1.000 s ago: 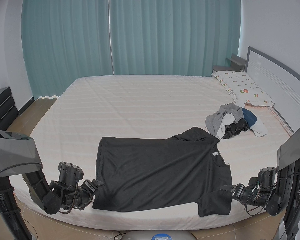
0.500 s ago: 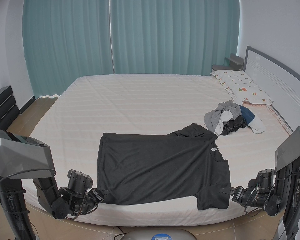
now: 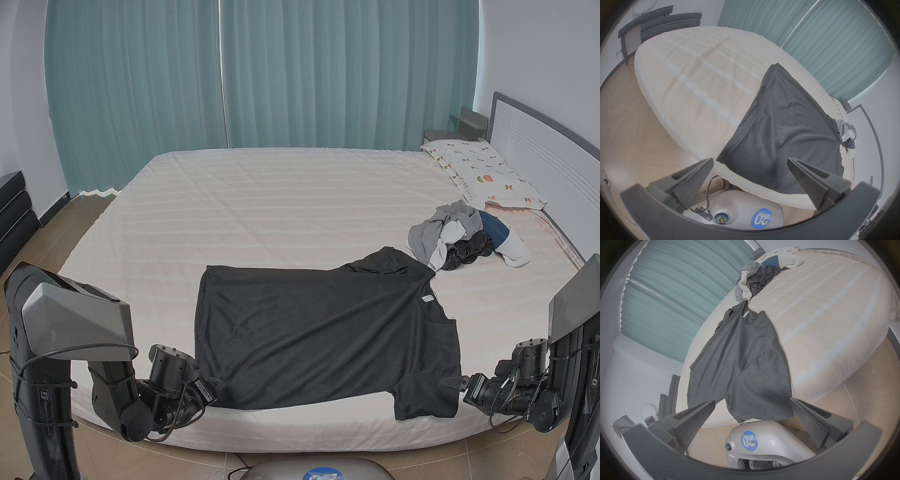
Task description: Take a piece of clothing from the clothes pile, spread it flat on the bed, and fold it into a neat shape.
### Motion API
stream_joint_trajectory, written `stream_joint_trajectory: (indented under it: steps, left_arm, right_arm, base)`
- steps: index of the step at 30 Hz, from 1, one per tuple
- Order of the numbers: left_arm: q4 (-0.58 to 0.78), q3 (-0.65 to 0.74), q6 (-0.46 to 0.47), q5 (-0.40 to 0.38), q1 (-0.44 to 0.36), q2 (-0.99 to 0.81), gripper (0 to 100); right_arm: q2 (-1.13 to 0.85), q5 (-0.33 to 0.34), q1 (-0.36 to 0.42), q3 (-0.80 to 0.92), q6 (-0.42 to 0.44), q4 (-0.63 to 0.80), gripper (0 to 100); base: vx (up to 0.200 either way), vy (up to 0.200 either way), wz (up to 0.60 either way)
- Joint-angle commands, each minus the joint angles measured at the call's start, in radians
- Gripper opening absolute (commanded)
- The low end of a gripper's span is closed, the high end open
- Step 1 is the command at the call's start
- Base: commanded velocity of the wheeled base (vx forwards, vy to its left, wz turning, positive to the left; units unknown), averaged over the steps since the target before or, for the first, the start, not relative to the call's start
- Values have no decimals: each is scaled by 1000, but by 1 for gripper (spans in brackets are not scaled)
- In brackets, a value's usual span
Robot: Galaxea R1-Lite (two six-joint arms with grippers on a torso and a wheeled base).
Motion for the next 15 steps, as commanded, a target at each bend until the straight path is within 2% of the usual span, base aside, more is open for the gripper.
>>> stream_joint_trajectory:
  steps: [1,2,10,15]
  left_arm:
    - [0,-6,0,1,0,27,100]
    - [-1,-8,0,1,0,28,0]
    - [-1,9,-11,49,3,44,0]
    - [-63,66,-28,62,11,42,0]
  right_arm:
    - [5,-1,0,2,0,-12,100]
    - [5,-1,0,2,0,-12,100]
    - [6,-18,-3,10,-12,-10,100]
    - [49,-21,-29,18,-101,-9,100]
  base:
    - [0,0,0]
    - [0,0,0]
    - [0,0,0]
    - [0,0,0]
